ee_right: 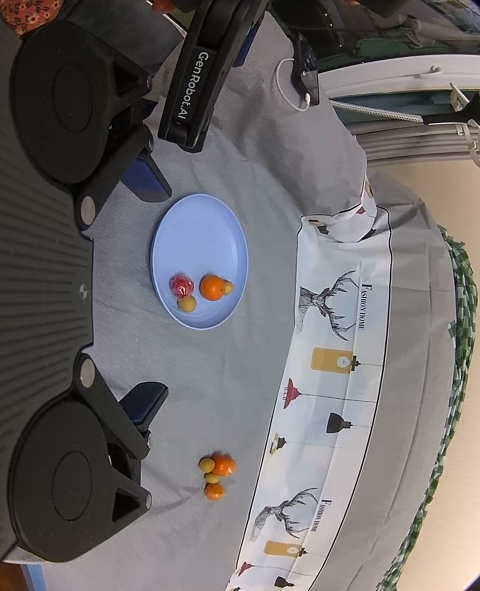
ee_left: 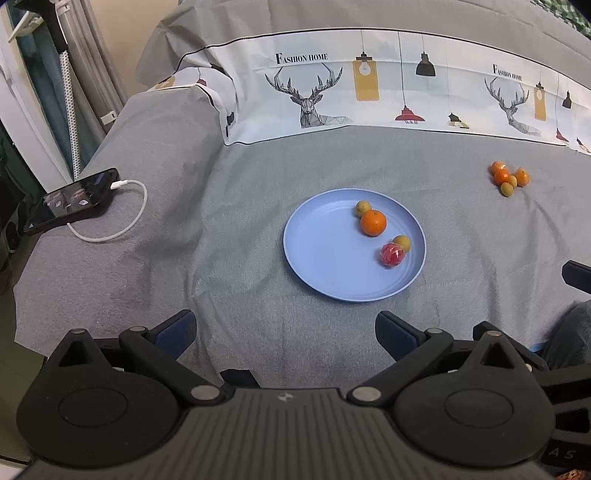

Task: Organize fruits
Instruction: 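Withdraw both open tools from the blue plate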

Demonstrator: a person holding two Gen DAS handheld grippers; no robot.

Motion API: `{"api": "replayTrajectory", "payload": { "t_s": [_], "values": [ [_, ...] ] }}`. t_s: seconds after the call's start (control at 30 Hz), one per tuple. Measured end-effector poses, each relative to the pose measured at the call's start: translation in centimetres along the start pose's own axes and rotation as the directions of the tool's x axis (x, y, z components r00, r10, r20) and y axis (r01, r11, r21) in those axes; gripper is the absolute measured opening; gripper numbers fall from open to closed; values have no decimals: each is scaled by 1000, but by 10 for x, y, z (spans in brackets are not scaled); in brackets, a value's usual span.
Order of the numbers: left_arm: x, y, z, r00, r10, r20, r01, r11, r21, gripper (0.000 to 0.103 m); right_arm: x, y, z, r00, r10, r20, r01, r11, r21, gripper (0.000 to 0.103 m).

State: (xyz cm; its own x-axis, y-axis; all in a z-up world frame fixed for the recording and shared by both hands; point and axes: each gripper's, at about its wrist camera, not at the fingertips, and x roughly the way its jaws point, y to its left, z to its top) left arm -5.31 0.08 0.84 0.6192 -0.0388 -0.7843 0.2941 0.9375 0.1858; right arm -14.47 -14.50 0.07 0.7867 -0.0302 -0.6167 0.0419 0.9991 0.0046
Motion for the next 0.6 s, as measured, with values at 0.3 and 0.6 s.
{"api": "replayTrajectory", "payload": {
  "t_s": [0.3,0.6],
  "values": [
    [10,-4,5,1000,-4,-30,4,1000,7,103,10,-7,-2,1000,4,-17,-4,1000,30,102],
    [28,-17,19,998,13,-60,-10,999,39,103,28,-30,-8,999,-22,-39,26,993,115,102]
  ]
}}
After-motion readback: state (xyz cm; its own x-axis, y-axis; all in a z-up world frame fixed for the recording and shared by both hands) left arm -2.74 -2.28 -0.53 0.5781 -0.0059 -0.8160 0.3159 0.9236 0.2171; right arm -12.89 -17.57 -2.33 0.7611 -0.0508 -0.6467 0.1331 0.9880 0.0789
